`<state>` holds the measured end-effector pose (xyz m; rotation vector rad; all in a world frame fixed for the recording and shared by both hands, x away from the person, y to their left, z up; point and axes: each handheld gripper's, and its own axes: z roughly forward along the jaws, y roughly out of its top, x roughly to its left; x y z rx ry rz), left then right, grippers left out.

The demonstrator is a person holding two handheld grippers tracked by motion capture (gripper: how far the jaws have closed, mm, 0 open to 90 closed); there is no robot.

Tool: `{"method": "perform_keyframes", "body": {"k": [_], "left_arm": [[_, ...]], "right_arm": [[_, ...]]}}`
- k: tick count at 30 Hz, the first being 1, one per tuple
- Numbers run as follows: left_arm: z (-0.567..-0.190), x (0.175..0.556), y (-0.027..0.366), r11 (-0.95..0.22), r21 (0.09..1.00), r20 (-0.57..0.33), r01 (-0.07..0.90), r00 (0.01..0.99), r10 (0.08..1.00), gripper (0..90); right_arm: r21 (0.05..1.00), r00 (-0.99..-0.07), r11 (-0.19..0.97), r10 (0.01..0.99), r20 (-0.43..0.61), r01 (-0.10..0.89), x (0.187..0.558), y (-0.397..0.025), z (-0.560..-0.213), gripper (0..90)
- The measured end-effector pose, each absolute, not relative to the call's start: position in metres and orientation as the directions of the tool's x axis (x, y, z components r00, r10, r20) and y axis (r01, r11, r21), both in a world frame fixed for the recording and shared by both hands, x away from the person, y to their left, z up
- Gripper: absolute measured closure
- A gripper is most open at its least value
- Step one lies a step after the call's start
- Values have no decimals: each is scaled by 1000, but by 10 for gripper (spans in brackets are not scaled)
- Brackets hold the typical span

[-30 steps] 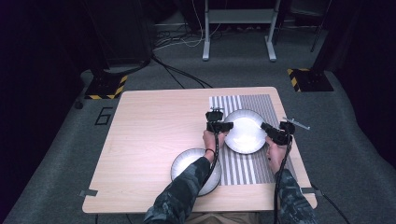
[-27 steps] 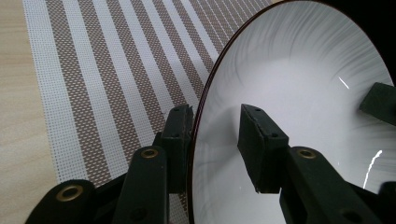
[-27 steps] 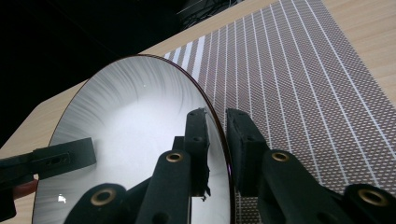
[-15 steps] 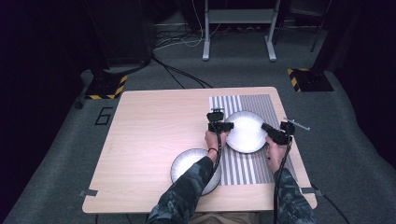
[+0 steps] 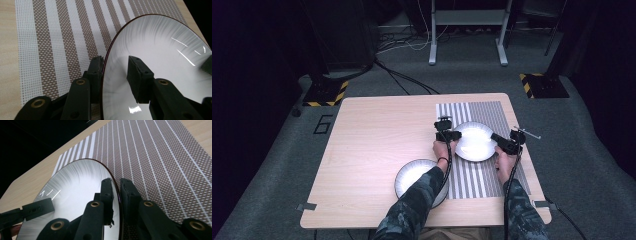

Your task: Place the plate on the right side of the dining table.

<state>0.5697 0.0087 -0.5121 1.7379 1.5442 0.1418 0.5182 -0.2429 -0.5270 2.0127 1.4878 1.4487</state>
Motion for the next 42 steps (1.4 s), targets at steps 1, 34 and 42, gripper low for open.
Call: {"method": "perform_keyframes", "body": {"k": [1,34,42], "left_arm": [[-512,570,8,53,612,-400,789,251,882,651],[-505,573,13,59,575,-403,816,220,888,409],[-494,569,20,38,584,-399,811,246,883,276]], "right_arm": [[676,-10,-449,829,559,584,519,-243,-527,807],[669,-31,-404,842,538,623,524,-242,-525,636],[680,-45,-377,855,516,629,520,-241,-517,375]]}}
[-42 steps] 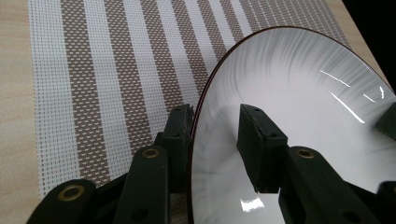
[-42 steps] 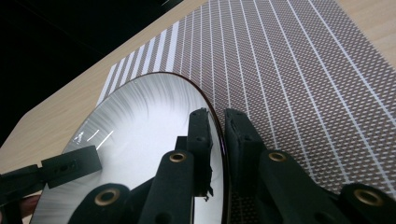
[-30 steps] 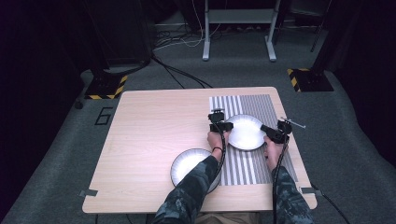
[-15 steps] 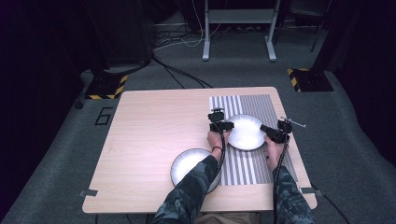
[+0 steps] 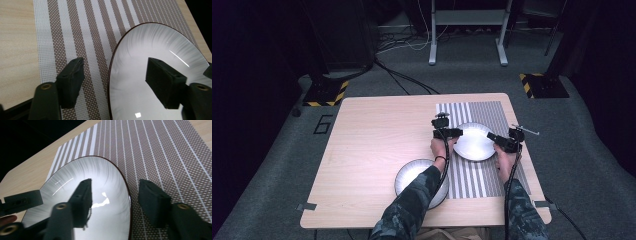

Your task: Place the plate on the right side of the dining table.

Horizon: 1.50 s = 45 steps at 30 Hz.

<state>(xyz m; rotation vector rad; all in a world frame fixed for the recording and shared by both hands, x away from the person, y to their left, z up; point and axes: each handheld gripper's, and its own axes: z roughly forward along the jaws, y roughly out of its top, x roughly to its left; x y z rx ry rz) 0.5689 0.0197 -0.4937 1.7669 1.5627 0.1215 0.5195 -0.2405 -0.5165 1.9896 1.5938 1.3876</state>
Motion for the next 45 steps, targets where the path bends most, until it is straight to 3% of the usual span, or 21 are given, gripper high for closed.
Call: {"method": "perform_keyframes", "body": {"k": [4,7,20,33,45], "left_arm": [[-489,565,25,28,592,-400,806,264,877,198],[-485,562,29,21,595,-407,803,279,869,166],[-462,544,57,-4,642,-420,767,355,835,120],[-452,517,100,-14,693,-405,721,406,819,115],[-456,482,168,-45,729,-342,683,421,840,109]], "right_arm": [[688,-89,-342,856,509,640,515,-239,-512,210],[697,-112,-317,861,496,643,510,-239,-509,147],[711,-172,-236,876,451,662,491,-239,-496,7],[756,-236,-171,887,397,632,462,-240,-475,0],[800,-294,-94,900,323,593,422,-248,-465,0]]}}
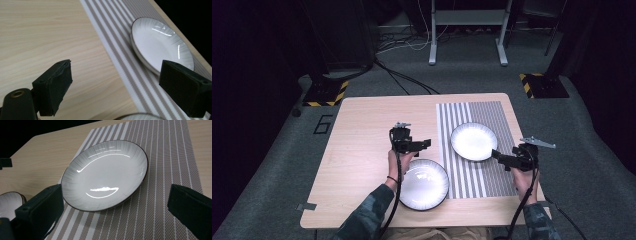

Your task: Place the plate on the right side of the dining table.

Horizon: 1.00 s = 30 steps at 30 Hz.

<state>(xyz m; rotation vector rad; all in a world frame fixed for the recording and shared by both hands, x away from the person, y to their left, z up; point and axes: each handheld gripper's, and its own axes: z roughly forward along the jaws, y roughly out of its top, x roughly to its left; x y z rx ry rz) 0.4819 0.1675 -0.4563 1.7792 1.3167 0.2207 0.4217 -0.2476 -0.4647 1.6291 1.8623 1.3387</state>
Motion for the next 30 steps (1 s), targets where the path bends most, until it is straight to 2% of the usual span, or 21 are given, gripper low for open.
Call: {"method": "perform_keyframes", "body": {"k": [8,15,20,26,30], "left_arm": [[-467,456,225,-2,747,-304,664,345,888,108],[-485,432,276,26,751,-257,660,256,932,104],[-497,420,294,22,750,-218,661,215,952,98],[-513,404,308,-51,758,-80,650,170,982,88],[-523,399,312,-68,745,-56,663,164,985,84]], "right_arm": [[796,-283,-57,917,280,603,396,-258,-476,0],[792,-273,11,942,197,610,379,-259,-496,0],[778,-264,46,952,157,626,372,-259,-507,0],[772,-259,89,961,100,630,362,-258,-521,0],[746,-264,134,963,58,652,362,-255,-527,0]]}}
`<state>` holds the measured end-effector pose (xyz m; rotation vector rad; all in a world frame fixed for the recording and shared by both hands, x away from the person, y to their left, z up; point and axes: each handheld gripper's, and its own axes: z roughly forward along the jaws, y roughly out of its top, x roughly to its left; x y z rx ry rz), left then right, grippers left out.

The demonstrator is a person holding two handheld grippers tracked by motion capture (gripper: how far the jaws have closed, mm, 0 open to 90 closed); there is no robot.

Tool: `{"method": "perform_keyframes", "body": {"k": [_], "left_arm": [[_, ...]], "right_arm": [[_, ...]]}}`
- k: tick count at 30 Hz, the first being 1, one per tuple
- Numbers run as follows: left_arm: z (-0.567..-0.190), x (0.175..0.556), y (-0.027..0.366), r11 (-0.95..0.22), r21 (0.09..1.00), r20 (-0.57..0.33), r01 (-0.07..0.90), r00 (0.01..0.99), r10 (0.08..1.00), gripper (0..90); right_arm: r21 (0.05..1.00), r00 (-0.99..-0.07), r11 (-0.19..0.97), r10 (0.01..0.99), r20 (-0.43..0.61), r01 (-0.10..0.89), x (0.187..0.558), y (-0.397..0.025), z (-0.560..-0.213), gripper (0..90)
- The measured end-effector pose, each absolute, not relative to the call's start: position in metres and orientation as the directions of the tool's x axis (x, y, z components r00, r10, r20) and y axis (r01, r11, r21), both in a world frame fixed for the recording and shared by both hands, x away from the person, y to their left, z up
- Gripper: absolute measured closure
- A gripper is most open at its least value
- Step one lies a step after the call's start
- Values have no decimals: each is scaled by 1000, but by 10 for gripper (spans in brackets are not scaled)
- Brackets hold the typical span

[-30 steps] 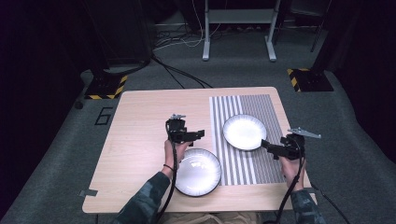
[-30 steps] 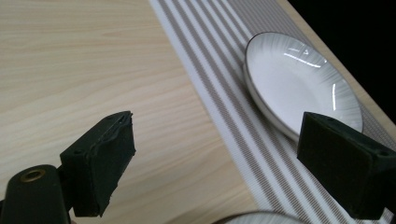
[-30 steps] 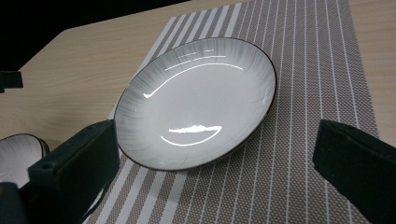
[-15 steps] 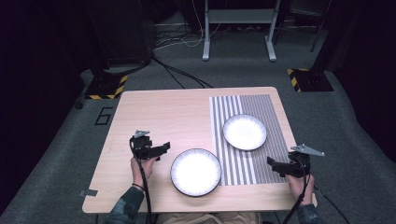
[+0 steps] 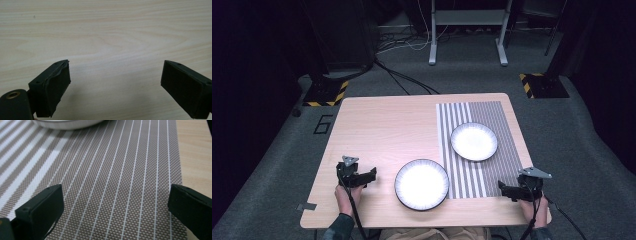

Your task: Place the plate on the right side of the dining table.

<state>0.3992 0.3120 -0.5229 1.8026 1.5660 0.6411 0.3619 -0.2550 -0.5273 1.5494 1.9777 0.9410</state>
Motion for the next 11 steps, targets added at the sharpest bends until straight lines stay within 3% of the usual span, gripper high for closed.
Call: {"method": "perform_keyframes", "body": {"k": [5,11], "left_arm": [[-530,396,315,-52,744,-59,666,143,988,71],[-530,396,317,-55,742,-51,668,138,989,73]], "right_arm": [[723,-293,209,956,-9,659,364,-249,-529,0],[721,-297,204,955,2,662,364,-249,-529,0]]}}
